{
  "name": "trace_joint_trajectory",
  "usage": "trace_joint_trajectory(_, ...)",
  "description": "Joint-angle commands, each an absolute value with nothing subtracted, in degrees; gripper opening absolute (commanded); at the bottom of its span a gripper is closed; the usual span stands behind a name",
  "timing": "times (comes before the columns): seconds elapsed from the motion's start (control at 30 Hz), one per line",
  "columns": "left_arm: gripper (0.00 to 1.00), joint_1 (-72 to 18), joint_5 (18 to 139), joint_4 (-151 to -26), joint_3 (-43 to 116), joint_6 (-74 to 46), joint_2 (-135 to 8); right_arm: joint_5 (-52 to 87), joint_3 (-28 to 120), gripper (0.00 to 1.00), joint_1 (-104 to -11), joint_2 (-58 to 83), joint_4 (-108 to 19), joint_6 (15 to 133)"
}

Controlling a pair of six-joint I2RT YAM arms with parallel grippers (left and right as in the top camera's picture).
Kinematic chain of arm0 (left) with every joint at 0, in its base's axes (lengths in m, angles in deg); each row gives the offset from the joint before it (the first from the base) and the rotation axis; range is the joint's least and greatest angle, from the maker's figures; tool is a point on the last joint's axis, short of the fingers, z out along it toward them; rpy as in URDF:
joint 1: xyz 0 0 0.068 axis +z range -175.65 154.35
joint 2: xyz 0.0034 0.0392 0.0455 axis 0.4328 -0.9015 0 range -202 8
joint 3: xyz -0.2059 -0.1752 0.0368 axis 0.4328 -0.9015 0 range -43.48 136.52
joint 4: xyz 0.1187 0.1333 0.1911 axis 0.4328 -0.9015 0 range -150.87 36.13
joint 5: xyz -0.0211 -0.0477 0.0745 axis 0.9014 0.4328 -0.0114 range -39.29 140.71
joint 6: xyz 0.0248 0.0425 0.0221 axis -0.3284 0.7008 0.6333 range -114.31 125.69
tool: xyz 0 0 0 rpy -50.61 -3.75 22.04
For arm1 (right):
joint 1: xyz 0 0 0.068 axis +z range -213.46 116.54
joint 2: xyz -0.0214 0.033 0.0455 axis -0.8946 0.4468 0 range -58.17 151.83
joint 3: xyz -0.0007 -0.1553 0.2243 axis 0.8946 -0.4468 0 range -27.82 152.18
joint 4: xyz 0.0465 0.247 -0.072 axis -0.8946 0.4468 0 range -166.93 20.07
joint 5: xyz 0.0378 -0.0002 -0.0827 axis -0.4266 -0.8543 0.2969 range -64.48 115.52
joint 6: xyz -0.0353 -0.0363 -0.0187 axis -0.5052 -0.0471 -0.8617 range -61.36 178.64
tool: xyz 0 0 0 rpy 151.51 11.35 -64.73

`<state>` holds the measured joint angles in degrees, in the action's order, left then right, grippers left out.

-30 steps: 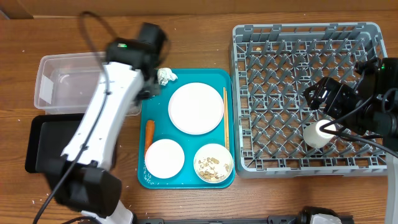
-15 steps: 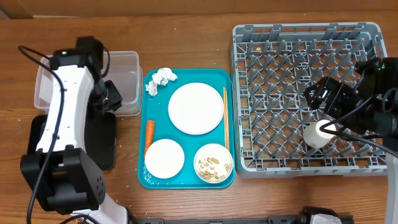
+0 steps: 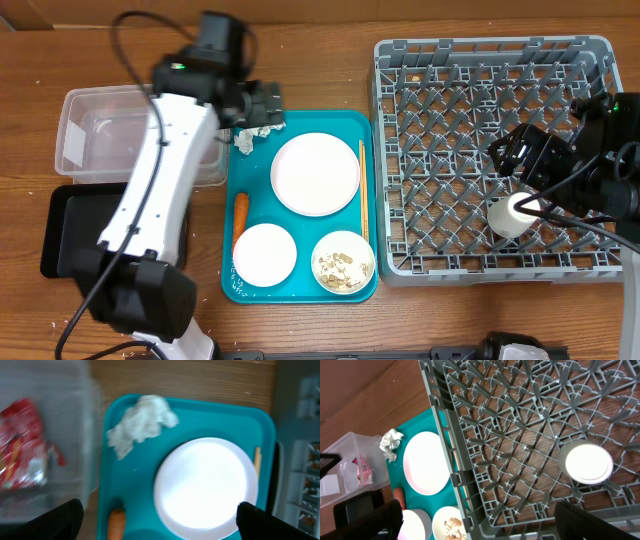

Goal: Sort waste into correct bins and load items into the dishwasher

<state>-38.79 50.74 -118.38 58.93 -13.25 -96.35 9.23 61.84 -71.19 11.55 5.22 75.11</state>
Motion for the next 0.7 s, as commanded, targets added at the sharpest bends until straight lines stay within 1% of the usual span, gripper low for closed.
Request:
trace_joint_trajectory(0.0, 0.93, -40.24, 47.66, -115.73, 59.78, -9.29, -101.07, 8.92, 62.24, 1.0, -70.86, 11.39, 5.09, 74.67)
trace_joint_trajectory(0.1, 0.91, -40.17, 45.97, -112.89, 59.78, -9.47, -105.99, 8.92, 62.24, 1.0, -70.86, 11.39, 5.09, 74.67)
trace_joint_trajectory(0.2, 0.88, -39.49, 45.82, -108.43, 59.78, -9.47, -111.54, 8.92, 62.24, 1.0, -70.86, 11.41, 5.07, 74.67)
trace_joint_trajectory(0.37, 0.87, -39.65, 45.62, -102.07, 59.78, -5.73, -117.62, 8.92, 62.24, 1.0, -70.86, 11.41, 5.07, 74.67)
trace_joint_trajectory(0.47, 0.87, -39.71, 43.07, -99.69, 59.78, -5.47, -120.15, 8.92, 62.24, 1.0, -70.86, 11.41, 5.22, 74.69)
trace_joint_trajectory(0.6, 0.87, -39.54, 42.61, -97.48, 59.78, -5.42, -122.76, 8.92, 62.24, 1.0, -70.86, 11.41, 5.64, 74.69)
trace_joint_trajectory(0.63, 0.84, -39.54, 42.63, -97.33, 59.78, -5.42, -123.06, 8.92, 62.24, 1.0, -70.86, 11.41, 5.73, 74.69)
trace_joint_trajectory(0.67, 0.72, -39.54, 42.61, -97.33, 59.78, -5.42, -123.48, 8.92, 62.24, 1.0, -70.86, 11.41, 5.75, 74.69)
